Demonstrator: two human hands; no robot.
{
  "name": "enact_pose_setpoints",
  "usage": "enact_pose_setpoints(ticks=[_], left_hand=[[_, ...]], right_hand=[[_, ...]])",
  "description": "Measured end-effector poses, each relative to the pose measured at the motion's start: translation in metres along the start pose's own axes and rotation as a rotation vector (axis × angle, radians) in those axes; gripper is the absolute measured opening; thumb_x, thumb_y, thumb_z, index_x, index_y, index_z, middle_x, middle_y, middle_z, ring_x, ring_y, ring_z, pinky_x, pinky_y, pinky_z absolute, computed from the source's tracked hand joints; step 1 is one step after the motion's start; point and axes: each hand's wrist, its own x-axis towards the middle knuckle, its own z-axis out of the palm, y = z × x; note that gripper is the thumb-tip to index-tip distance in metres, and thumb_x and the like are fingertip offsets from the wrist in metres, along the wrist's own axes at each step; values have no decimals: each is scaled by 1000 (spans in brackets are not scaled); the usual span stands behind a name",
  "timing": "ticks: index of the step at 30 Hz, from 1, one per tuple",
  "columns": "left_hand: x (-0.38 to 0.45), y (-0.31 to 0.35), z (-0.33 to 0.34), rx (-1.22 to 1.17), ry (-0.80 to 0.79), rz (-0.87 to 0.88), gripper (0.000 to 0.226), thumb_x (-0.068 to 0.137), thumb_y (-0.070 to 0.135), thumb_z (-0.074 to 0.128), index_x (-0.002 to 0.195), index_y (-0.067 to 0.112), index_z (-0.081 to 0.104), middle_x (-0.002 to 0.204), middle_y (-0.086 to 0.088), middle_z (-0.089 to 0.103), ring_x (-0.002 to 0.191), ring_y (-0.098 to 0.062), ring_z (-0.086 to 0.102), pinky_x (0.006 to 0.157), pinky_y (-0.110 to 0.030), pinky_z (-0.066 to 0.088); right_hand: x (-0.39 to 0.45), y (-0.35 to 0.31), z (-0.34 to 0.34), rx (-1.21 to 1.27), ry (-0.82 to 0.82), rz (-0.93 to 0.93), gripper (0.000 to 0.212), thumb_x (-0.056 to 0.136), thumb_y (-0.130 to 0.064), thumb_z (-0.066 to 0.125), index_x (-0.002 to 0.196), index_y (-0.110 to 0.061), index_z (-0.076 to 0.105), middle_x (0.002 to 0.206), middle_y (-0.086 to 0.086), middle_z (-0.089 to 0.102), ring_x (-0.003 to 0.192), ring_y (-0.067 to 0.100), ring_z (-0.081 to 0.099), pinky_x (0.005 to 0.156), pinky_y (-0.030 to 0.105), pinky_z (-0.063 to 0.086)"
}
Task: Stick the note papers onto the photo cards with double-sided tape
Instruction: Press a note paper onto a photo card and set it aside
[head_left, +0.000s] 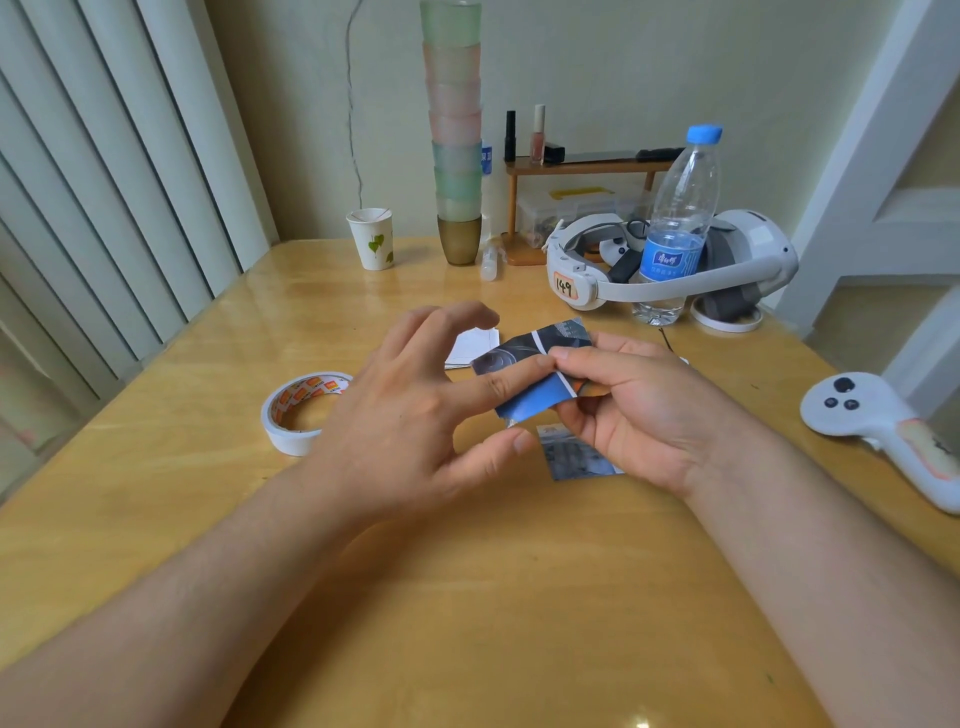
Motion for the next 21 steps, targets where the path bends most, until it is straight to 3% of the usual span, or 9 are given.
enact_pose_setpoints(ticks=[7,12,21], left_hand=[[-4,1,4,-37,15,-20,53,103,57,50,152,38,52,137,-12,51,124,-31,49,105,-42,44],[-4,2,8,3,10,-35,55,103,56,46,156,39,46,102,-4,46,91,-26,44,83,-42,46],[-5,2,14,22,-3,-29,63,106,59,41,164,39,24,94,2,45,83,-23,40,75,-41,46]], right_hand=[[0,-2,0,52,31,32,6,98,-5,64,94,-8,68,82,10,70,67,14,66,50,19,51],[1,-2,-1,63,27,31,8,100,-7,62,96,-7,69,81,9,69,68,14,67,52,19,53],[1,-3,-1,103,8,26,9,100,-8,62,104,-7,70,81,8,71,64,12,69,55,18,54]])
